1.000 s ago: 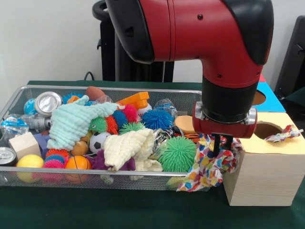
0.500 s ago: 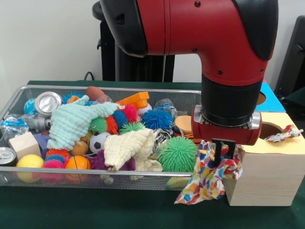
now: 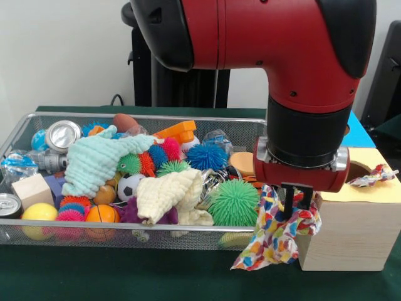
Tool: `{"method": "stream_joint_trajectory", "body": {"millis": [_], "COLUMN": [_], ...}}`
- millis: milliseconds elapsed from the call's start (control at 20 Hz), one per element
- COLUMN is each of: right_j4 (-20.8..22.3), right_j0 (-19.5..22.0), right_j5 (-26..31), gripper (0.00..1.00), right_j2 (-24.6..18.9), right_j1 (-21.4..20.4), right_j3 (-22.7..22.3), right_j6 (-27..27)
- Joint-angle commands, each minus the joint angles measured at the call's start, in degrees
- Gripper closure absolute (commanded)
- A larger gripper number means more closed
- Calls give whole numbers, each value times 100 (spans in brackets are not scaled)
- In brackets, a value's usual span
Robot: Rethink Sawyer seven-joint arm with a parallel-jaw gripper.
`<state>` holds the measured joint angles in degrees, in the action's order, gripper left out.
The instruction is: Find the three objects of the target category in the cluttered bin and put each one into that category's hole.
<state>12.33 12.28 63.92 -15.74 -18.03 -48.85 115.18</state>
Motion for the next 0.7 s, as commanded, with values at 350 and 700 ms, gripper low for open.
{"method": "stream_joint_trajectory", "body": {"millis": [350, 700], "right_j4": [-22, -118], "right_j0": [12, -32], "right_j5": [408, 526], "gripper": [100, 100], "right_j2": [106, 126], "right_j1": [-271, -444], "right_j3": [-660, -872], "right_j6": [82, 260]}}
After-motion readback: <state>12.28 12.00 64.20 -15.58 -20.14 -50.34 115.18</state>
